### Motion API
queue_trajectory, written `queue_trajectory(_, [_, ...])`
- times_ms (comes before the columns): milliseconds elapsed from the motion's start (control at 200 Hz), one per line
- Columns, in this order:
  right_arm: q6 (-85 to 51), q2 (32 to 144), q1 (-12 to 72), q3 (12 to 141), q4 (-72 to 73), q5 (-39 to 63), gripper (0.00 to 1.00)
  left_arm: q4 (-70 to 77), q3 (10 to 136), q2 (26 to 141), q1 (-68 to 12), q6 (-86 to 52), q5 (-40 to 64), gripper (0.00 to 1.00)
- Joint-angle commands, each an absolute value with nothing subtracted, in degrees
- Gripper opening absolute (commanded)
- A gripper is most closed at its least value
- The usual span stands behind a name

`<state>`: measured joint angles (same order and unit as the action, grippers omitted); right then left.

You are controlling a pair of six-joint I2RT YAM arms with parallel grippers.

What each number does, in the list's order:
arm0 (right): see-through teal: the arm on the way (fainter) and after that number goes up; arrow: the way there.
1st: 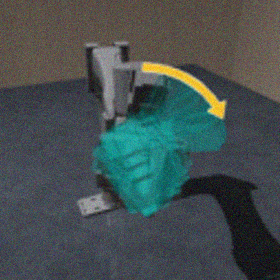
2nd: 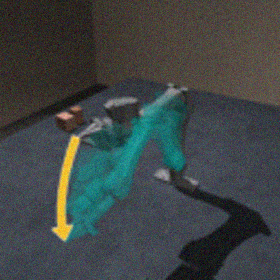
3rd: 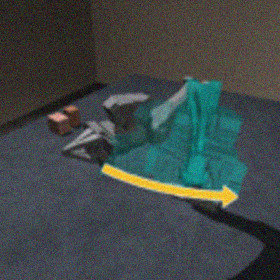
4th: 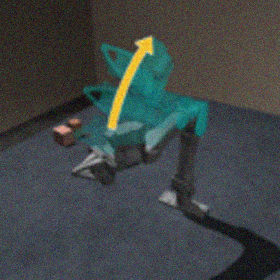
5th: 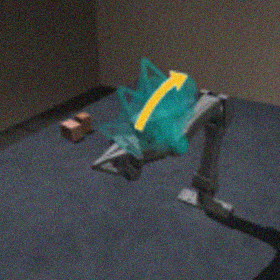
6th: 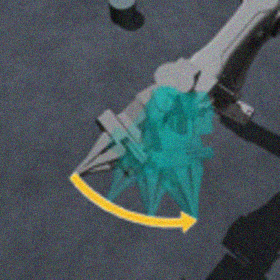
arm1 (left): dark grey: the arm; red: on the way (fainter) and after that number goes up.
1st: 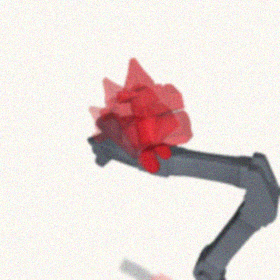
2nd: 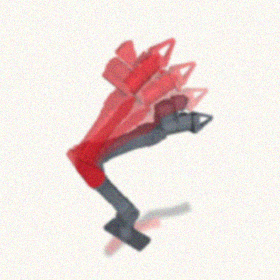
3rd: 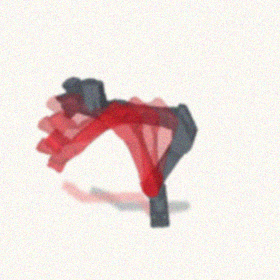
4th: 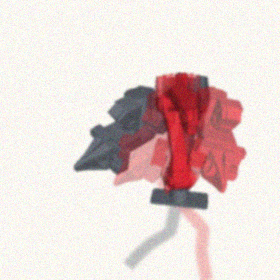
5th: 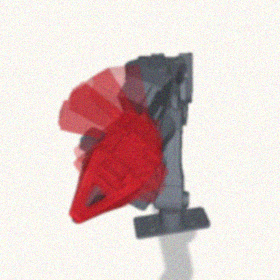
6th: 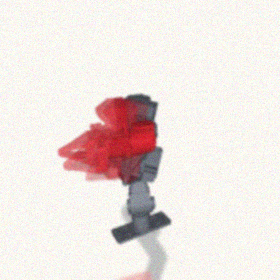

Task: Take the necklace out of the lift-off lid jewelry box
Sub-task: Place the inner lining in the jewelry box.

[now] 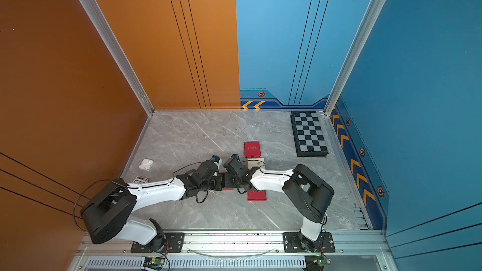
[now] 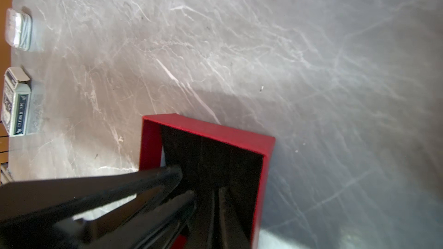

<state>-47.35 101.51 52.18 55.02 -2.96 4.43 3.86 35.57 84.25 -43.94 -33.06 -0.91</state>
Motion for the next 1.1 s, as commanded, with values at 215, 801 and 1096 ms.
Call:
queue_trajectory(215, [-40.1,106.9,48.9,60.9,-12.1,6.8,0.09,6.3,33.8,88.6,-44.0,-35.4,-2.2,0.22])
queue_trajectory(801, [-37.8,104.6,47.1,60.5,-10.8,10.0,0.1,-2.3,35.0,74.9,-43.5,-32.5,-7.1,0.29])
queue_trajectory(1096, [-37.4,99.2,48.2,60.1,-10.0,8.9,0.21,-15.3,34.4,60.4,-42.5,-30.2,-13.6,0.38])
